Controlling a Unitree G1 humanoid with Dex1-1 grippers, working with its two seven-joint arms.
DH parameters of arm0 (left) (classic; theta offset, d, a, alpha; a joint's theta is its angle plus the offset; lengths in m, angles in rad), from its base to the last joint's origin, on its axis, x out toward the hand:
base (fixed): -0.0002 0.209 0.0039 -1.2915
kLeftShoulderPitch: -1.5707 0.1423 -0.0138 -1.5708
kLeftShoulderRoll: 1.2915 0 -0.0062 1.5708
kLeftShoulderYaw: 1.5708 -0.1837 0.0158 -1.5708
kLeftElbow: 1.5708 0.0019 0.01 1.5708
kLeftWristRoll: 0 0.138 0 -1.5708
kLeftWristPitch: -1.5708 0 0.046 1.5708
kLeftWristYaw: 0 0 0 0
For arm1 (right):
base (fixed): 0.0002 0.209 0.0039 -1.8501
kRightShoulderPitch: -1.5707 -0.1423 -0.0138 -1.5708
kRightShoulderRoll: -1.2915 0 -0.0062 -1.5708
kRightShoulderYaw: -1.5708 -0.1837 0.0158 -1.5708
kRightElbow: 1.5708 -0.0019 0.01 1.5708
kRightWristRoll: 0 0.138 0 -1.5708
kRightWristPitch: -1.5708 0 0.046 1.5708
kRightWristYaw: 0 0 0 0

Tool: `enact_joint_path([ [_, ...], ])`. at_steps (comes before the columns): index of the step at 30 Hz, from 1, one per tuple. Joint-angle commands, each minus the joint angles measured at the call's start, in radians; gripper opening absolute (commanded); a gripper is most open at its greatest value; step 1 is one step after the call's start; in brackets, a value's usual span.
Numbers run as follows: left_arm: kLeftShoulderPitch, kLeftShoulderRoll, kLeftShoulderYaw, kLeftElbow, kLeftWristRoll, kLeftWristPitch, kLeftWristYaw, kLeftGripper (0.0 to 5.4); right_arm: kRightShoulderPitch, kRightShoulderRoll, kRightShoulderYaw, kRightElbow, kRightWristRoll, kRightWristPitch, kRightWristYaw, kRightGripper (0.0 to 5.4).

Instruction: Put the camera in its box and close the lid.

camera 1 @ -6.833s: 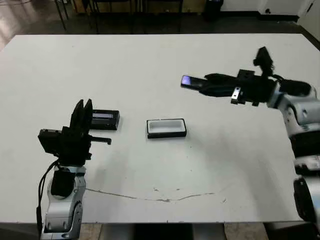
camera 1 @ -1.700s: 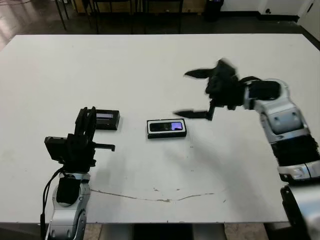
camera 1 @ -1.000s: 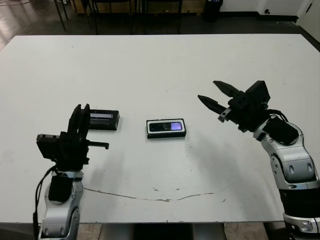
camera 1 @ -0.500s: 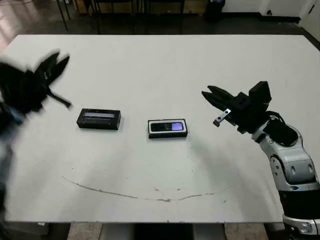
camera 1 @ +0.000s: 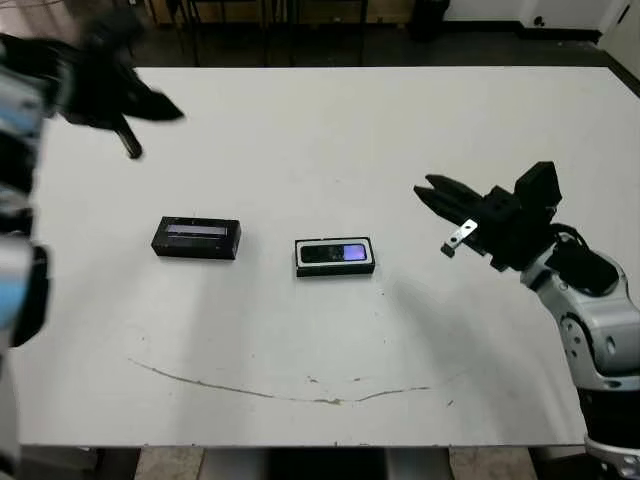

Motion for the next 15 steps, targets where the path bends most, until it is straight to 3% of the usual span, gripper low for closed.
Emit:
enact_joint_path([
  [1, -0.009, -0.047, -0.048, 0.063, 0.076, -0.022, 0.013, 0.0, 0.031, -0.015, -0.005, -0.005, 0.01, 0.003, 0.015, 0.01],
  [5, -0.005, -0.086, -0.072, 0.112, 0.129, 0.042, 0.028, 0.0, 0.056, -0.034, -0.004, -0.017, 0.012, 0.035, 0.022, 0.01],
  [15, 0.078, -0.108, -0.07, 0.135, 0.18, 0.01, 0.147, 0.0, 0.083, -0.049, 0.001, 0.012, 0.012, 0.006, 0.063, 0.01],
])
